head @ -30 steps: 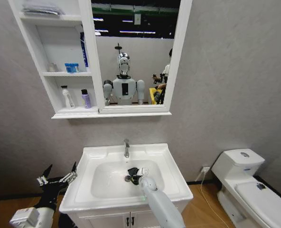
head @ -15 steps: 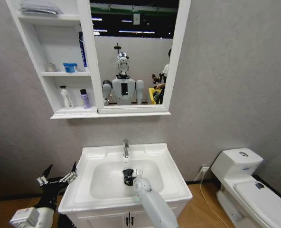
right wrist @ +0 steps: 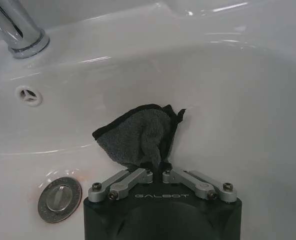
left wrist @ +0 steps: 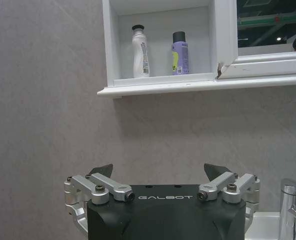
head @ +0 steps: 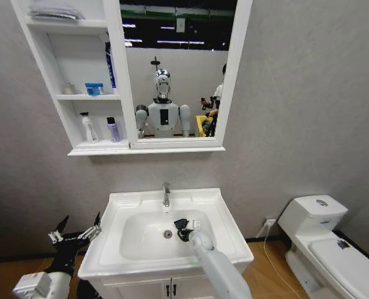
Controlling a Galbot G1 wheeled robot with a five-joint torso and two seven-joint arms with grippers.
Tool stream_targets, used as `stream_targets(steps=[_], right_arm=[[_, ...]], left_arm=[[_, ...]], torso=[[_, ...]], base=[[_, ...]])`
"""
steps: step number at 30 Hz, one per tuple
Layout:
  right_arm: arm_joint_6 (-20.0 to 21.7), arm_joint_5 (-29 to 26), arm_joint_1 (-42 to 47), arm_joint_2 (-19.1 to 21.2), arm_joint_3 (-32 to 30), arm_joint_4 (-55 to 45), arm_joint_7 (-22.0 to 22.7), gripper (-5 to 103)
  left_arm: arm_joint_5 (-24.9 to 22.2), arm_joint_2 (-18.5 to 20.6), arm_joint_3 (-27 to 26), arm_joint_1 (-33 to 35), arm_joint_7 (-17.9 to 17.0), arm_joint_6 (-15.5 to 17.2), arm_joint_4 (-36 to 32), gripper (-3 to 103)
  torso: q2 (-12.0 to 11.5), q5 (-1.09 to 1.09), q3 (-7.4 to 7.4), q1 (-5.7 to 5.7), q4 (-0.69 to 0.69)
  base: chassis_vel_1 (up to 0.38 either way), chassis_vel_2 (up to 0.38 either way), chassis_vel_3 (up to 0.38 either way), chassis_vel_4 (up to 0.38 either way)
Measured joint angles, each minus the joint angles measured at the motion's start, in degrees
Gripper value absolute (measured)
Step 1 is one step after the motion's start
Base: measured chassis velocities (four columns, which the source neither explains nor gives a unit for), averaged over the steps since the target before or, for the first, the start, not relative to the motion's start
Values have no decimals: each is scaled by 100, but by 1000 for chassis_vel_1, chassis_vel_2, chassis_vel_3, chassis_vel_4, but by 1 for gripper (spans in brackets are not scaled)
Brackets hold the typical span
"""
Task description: Move facial cleanser and shampoo from washbasin to cabinet, then wipe washbasin with towel.
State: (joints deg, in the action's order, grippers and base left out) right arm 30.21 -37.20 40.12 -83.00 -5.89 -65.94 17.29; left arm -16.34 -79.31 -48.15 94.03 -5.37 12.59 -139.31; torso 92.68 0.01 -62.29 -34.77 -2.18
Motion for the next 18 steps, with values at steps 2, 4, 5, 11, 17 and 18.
stream_targets(steps=[2,4,5,11,17,18], right_arm=[[-29,213,12,62,-19,-98,4,4],[-35,383,13,125,37,-224,143,4],[-35,383,13,125,37,-224,143,4],[98,738,-35,199,240,-489,561,3],[-44,1319,-137,260,282,-545,720,3],[-44,1319,-137,260,282,-545,720,3]], left_arm=[[0,0,0,0,0,0,0,100],[0,0,0,0,0,0,0,100],[0,0,0,0,0,0,0,100],[0,0,0,0,0,0,0,100],[0,0,0,0,0,0,0,100],[0,0,0,0,0,0,0,100]], torso=[[0,-1,0,0,-3],[0,-2,0,0,-4],[0,-2,0,0,-4],[-1,-1,0,0,-3],[-1,-1,0,0,-2],[-1,-1,0,0,-2]], base=[[0,0,0,0],[0,0,0,0],[0,0,0,0],[0,0,0,0],[0,0,0,0],[0,0,0,0]])
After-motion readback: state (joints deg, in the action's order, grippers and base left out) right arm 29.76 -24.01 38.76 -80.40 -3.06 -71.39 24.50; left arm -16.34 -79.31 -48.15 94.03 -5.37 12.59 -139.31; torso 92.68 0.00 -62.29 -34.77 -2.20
